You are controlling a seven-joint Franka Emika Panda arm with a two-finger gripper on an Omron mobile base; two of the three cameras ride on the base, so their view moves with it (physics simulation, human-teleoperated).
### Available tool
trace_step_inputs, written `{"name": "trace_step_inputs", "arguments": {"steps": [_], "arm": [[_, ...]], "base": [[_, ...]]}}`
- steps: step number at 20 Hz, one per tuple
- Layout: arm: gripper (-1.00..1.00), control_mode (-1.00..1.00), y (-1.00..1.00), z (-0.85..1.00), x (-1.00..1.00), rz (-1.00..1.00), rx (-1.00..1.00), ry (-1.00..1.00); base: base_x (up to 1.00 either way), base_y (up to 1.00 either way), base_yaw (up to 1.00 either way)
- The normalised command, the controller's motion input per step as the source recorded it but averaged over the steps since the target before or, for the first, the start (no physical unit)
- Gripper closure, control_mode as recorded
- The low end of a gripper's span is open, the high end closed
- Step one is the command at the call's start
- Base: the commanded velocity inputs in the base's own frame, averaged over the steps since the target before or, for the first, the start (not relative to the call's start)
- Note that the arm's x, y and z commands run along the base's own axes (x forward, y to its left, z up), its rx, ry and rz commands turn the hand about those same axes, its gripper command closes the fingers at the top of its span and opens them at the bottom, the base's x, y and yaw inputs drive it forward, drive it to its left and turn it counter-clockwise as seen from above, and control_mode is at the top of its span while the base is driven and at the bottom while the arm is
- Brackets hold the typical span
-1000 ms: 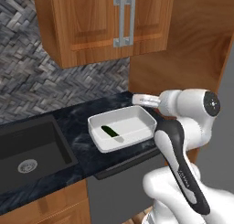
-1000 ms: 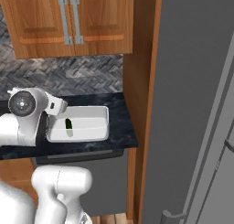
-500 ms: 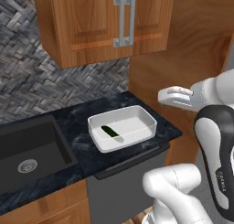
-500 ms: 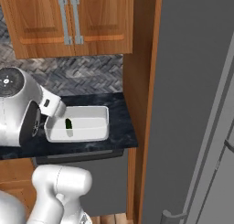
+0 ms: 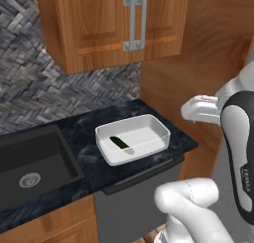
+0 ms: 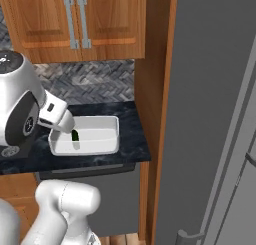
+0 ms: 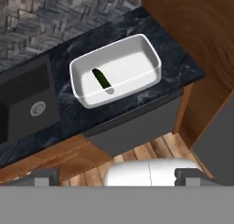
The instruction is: Take the onion and cucumber out of the freezer and place them in the tupperware container on the counter. Then put the tupperware containing the vegetables back in the freezer.
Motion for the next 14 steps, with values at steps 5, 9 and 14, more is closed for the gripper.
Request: {"name": "trace_step_inputs", "arguments": {"steps": [5, 9, 14], "arm": [[-1.00, 1.00, 0.00, 0.00, 0.00, 0.00, 0.00, 0.00], [-1.00, 1.00, 0.00, 0.00, 0.00, 0.00, 0.00, 0.00], [-1.00, 1.00, 0.00, 0.00, 0.00, 0.00, 0.00, 0.00]], "base": [[-1.00, -0.05, 0.00], [-1.00, -0.33, 0.00], [-1.00, -0.72, -0.03]]}}
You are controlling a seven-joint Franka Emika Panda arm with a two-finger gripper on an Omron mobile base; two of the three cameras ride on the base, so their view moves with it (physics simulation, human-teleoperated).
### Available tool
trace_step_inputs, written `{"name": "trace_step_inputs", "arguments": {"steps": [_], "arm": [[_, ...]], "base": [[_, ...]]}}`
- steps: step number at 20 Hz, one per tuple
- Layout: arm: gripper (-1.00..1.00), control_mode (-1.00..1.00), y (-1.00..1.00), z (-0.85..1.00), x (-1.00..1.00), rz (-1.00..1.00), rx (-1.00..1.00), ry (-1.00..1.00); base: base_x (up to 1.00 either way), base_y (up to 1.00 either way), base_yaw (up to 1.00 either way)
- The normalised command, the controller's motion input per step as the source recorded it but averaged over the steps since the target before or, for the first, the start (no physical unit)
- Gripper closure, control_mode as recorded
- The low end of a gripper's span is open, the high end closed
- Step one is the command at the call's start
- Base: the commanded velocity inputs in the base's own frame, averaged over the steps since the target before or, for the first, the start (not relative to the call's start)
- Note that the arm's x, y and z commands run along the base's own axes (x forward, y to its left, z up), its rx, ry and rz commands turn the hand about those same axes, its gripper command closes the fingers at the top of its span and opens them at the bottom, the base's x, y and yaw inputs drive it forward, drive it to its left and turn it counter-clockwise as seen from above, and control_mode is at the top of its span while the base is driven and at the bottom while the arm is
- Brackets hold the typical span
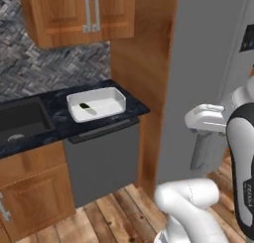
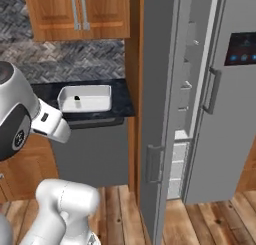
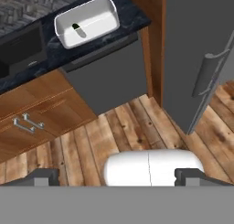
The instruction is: Take the onion and cucumber out of the freezer and place them in the tupperware container on the counter. Then put the tupperware containing the vegetables back in the freezer.
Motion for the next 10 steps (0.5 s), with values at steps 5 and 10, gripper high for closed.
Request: {"name": "trace_step_inputs", "arguments": {"steps": [5, 10], "arm": [[-1.00, 1.00, 0.00, 0.00, 0.00, 0.00, 0.00, 0.00], [-1.00, 1.00, 0.00, 0.00, 0.00, 0.00, 0.00, 0.00]], "base": [[-0.73, -1.00, 0.00], [0.06, -1.00, 0.17]]}}
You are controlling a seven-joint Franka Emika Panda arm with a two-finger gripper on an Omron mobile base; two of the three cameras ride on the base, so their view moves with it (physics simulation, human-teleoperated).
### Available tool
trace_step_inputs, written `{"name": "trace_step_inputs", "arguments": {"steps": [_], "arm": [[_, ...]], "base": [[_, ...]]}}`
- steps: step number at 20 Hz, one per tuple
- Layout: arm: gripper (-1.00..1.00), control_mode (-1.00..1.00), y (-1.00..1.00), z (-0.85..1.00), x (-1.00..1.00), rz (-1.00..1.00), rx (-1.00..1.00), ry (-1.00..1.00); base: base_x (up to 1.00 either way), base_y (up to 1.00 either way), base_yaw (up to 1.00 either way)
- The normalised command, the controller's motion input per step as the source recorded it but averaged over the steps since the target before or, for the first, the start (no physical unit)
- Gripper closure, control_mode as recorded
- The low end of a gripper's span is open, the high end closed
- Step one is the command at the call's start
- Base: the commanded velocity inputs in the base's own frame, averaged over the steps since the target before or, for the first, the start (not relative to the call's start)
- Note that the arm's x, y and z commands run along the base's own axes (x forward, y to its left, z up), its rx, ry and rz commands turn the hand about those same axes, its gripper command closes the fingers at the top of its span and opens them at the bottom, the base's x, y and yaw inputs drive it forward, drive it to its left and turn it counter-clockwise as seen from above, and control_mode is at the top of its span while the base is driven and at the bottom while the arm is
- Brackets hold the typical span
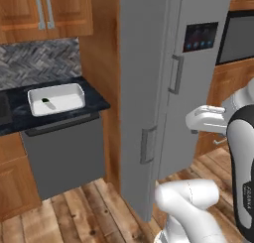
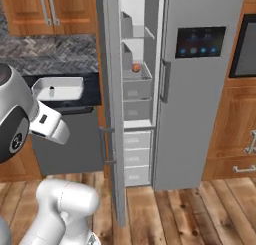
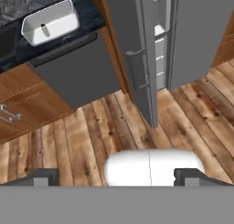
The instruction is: Take the onion and cucumber out of the freezer and place them in the tupperware container on the counter. Then put the tupperware containing the vegetables back in the freezer.
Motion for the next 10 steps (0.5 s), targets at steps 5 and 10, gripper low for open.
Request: {"name": "trace_step_inputs", "arguments": {"steps": [5, 10], "arm": [[-1.00, 1.00, 0.00, 0.00, 0.00, 0.00, 0.00, 0.00], [-1.00, 1.00, 0.00, 0.00, 0.00, 0.00, 0.00, 0.00]], "base": [[0.46, -1.00, 0.29], [0.59, -1.00, 0.31]]}}
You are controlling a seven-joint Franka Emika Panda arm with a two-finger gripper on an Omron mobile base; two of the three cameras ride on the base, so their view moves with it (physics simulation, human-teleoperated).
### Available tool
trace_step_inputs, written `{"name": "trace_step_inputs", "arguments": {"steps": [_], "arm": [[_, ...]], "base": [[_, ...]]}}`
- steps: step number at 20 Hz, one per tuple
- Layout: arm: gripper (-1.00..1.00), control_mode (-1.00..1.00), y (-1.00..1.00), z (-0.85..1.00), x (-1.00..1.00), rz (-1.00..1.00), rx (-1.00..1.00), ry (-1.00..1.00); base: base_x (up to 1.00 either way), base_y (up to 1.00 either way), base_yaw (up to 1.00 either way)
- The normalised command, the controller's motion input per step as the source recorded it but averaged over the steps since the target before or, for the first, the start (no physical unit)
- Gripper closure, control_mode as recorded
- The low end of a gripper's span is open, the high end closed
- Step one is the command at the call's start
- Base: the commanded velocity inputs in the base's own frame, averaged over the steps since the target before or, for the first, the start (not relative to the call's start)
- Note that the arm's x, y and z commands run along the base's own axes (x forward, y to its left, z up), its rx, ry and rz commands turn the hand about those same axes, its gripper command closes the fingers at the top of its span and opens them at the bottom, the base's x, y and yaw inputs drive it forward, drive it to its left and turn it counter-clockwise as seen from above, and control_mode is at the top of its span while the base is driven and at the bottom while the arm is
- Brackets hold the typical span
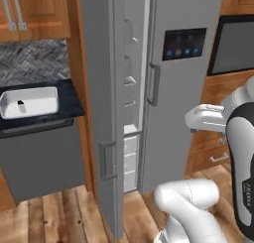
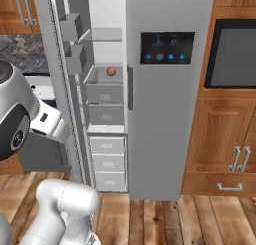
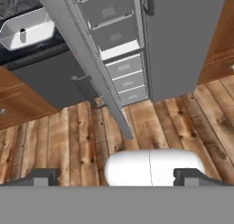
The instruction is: Take the onion and cucumber out of the freezer and place them in the tupperware container on the counter. Then put the tupperware containing the vegetables back in the freezer.
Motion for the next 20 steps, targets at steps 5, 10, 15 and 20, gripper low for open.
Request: {"name": "trace_step_inputs", "arguments": {"steps": [5, 10, 15, 20], "arm": [[-1.00, 1.00, 0.00, 0.00, 0.00, 0.00, 0.00, 0.00], [-1.00, 1.00, 0.00, 0.00, 0.00, 0.00, 0.00, 0.00], [-1.00, 1.00, 0.00, 0.00, 0.00, 0.00, 0.00, 0.00], [-1.00, 1.00, 0.00, 0.00, 0.00, 0.00, 0.00, 0.00]], "base": [[0.84, -0.76, 0.23], [0.99, -0.39, 0.10], [0.86, 0.00, 0.04], [0.64, 0.00, 0.01]]}}
